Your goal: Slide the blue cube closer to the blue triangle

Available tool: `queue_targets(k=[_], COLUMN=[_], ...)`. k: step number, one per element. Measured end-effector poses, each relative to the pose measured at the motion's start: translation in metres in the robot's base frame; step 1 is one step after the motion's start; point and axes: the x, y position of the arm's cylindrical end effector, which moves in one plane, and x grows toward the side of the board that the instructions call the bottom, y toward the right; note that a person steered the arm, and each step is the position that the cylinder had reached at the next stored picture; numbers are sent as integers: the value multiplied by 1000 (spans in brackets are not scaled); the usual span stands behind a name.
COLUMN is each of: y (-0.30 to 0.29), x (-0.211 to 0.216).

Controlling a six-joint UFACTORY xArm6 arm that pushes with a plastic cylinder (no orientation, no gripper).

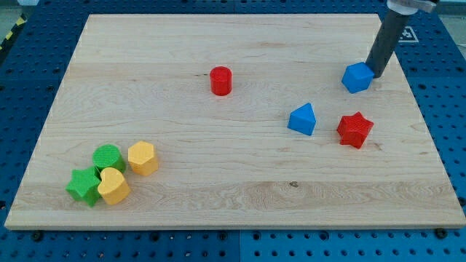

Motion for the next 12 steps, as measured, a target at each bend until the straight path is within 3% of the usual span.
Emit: queue_targets(k=[12], y=[-62], x=[27])
